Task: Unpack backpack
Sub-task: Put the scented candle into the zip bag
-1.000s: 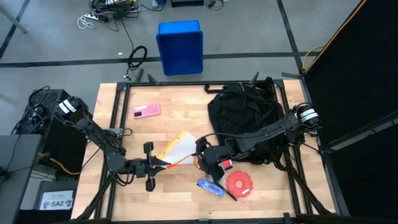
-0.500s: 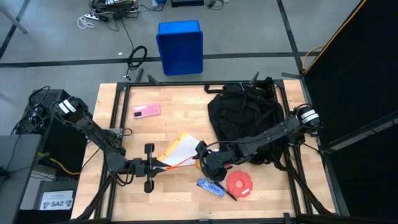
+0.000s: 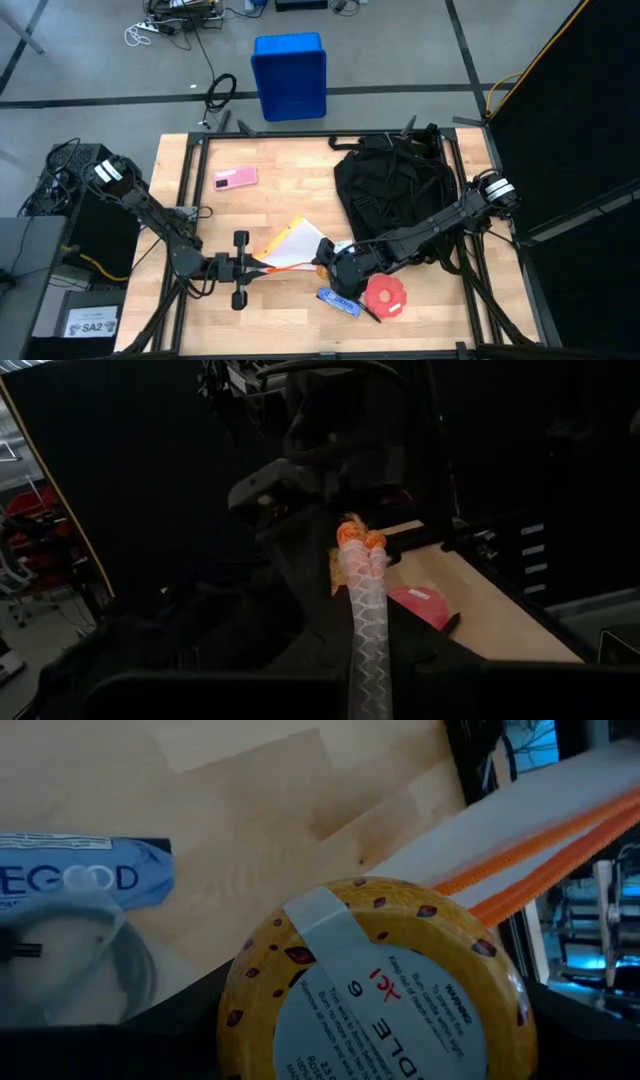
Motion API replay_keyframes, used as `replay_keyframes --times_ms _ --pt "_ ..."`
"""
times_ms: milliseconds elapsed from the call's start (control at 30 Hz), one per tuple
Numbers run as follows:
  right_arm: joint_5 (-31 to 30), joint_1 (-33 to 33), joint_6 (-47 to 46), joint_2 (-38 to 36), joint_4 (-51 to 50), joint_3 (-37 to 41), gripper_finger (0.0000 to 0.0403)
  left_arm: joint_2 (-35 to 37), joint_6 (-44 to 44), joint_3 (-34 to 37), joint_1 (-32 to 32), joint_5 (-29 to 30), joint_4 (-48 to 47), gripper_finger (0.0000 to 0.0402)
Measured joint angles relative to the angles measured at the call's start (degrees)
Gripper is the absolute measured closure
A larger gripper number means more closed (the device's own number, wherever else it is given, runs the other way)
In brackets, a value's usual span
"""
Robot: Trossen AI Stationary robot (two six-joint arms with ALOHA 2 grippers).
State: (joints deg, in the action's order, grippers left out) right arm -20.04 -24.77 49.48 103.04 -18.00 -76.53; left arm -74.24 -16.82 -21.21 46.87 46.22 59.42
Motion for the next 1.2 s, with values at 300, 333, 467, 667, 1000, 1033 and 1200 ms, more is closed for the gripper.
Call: replay_keyframes --times_ms 300,333,467,667,1000,1033,1200 --pt "-3.5 -0.9 5.7 0.0 7.4 0.0 0.0145 0.0 1.0 0.0 0.0 0.0 0.3 0.0402" --pt "-3.5 -1.0 6.3 0.0 7.9 0.0 0.0145 0.0 1.0 0.0 0.0 0.0 0.3 0.0402" --pt "-3.4 -1.1 8.2 0.0 9.4 0.0 0.0145 0.0 1.0 0.0 0.0 0.0 0.3 0.0402" --pt "-7.7 -0.9 14.8 5.9 12.8 -0.1 0.0145 0.0 1.0 0.0 -0.1 0.1 1.0 0.0402" --pt "-18.2 -1.4 17.8 9.7 18.8 0.0 0.0145 0.0 1.2 0.0 -0.1 0.0 0.5 0.0402" --pt "-18.2 -1.4 17.0 8.8 18.4 0.0 0.0145 0.0 1.2 0.0 -0.1 0.0 0.5 0.0402" --pt "-17.6 -1.8 13.9 4.4 16.7 0.0 0.0145 0.0 2.0 0.0 -0.1 0.0 0.4 0.0402"
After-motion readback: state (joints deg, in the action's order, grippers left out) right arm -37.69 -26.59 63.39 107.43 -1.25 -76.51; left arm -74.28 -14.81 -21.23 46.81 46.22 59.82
